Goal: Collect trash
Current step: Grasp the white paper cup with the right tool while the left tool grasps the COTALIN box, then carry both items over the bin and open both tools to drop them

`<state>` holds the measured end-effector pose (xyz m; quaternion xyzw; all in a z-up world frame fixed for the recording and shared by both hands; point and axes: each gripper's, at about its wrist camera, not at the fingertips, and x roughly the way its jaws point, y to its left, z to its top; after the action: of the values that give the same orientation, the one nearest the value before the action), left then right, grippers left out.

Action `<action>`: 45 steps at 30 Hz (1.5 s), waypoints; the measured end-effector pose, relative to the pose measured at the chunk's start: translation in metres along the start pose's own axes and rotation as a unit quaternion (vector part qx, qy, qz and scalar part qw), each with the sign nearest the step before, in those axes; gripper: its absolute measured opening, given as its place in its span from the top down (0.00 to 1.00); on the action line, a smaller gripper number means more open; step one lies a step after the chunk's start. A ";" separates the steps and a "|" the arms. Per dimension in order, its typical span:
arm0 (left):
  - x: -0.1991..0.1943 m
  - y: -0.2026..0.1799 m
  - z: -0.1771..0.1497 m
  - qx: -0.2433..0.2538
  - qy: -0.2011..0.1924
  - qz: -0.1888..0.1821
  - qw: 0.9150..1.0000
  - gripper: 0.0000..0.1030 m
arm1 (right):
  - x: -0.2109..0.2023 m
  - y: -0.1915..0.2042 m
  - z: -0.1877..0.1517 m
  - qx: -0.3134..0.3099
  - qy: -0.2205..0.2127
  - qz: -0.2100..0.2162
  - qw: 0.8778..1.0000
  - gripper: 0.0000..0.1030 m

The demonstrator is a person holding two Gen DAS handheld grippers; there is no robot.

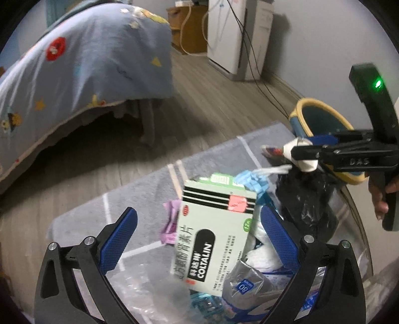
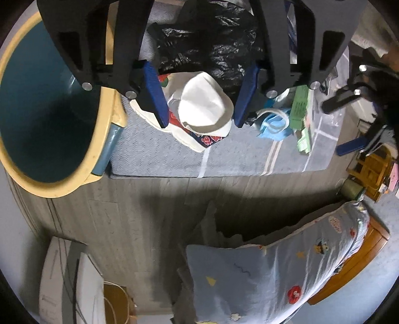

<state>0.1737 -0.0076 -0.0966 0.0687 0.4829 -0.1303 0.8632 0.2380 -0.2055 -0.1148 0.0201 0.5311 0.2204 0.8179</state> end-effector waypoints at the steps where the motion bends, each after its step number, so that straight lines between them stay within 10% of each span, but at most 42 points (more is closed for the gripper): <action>1: 0.003 -0.001 0.000 0.003 0.004 0.000 1.000 0.05 | -0.002 0.000 -0.001 -0.004 0.000 0.002 1.000 0.48; 15: 0.046 -0.016 -0.007 0.046 0.060 -0.007 0.997 0.05 | -0.014 0.006 -0.004 -0.010 -0.004 0.027 1.000 0.49; 20: 0.043 -0.009 -0.005 0.035 0.061 -0.021 0.997 0.27 | -0.025 0.011 -0.004 -0.013 -0.010 0.029 0.999 0.49; 45: -0.101 -0.050 0.038 0.044 -0.123 -0.053 0.990 0.28 | -0.163 -0.001 -0.014 0.017 -0.128 0.032 0.991 0.49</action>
<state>0.1397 -0.0492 0.0103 0.0640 0.3700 -0.2044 0.9040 0.1706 -0.2716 0.0194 0.0791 0.4248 0.2325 0.8713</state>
